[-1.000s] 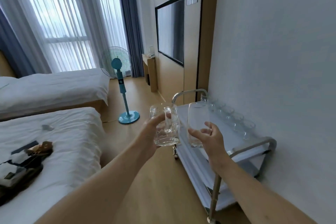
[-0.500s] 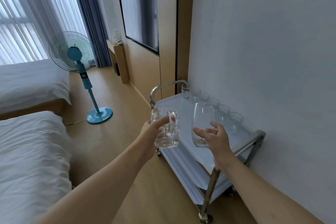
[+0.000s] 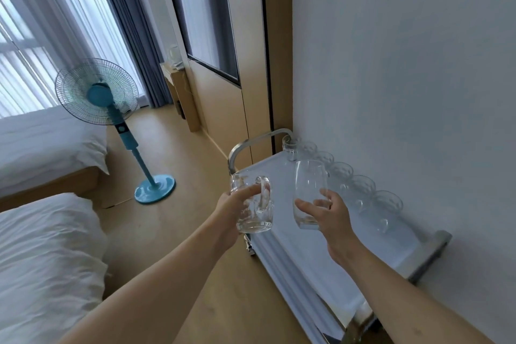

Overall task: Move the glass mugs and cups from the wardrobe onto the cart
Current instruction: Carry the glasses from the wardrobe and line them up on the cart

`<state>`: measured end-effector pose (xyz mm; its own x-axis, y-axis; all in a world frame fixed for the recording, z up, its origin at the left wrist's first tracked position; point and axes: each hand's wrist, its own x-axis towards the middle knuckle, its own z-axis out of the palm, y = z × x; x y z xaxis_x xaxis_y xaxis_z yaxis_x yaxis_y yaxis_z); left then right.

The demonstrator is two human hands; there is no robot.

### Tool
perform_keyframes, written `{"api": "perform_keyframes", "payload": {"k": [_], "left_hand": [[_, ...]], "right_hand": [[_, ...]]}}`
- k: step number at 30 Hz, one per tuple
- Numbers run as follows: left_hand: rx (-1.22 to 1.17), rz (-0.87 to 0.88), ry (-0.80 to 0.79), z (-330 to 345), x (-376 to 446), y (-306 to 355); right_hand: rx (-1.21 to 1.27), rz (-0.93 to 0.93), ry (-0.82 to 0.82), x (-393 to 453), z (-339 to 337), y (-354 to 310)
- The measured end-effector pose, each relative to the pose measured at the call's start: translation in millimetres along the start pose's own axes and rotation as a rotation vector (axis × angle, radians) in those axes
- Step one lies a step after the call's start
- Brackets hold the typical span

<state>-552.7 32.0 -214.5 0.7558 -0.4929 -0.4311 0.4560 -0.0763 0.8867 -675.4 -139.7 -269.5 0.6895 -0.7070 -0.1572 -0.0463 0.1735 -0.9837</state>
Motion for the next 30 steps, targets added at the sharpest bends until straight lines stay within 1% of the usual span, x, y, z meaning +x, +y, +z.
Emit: {"api": "perform_keyframes", "payload": {"k": [8,17,22,25,27,30], "left_hand": [[-0.001,-0.063,0.035,6.8,50.3,3.6],[0.047,-0.097,0.006,-28.7,135.4,22.0],[0.059,-0.177,-0.056,-53.3,195.0,38.7],[0.121,-0.184,-0.079,-68.5,232.7,52.4],[0.121,-0.177,-0.100,-77.5,256.8,58.1],[0.109,-0.224,-0.155,-90.5,288.0,63.9]], "right_hand": [[-0.007,0.060,-0.002,59.0,12.3,13.5],[-0.007,0.117,0.040,114.7,64.0,33.2],[0.009,0.150,0.123,144.0,102.2,45.9],[0.010,0.158,0.180,162.4,123.9,51.2],[0.008,0.164,0.221,176.6,138.6,54.6],[0.020,0.191,0.282,191.8,159.7,60.0]]}}
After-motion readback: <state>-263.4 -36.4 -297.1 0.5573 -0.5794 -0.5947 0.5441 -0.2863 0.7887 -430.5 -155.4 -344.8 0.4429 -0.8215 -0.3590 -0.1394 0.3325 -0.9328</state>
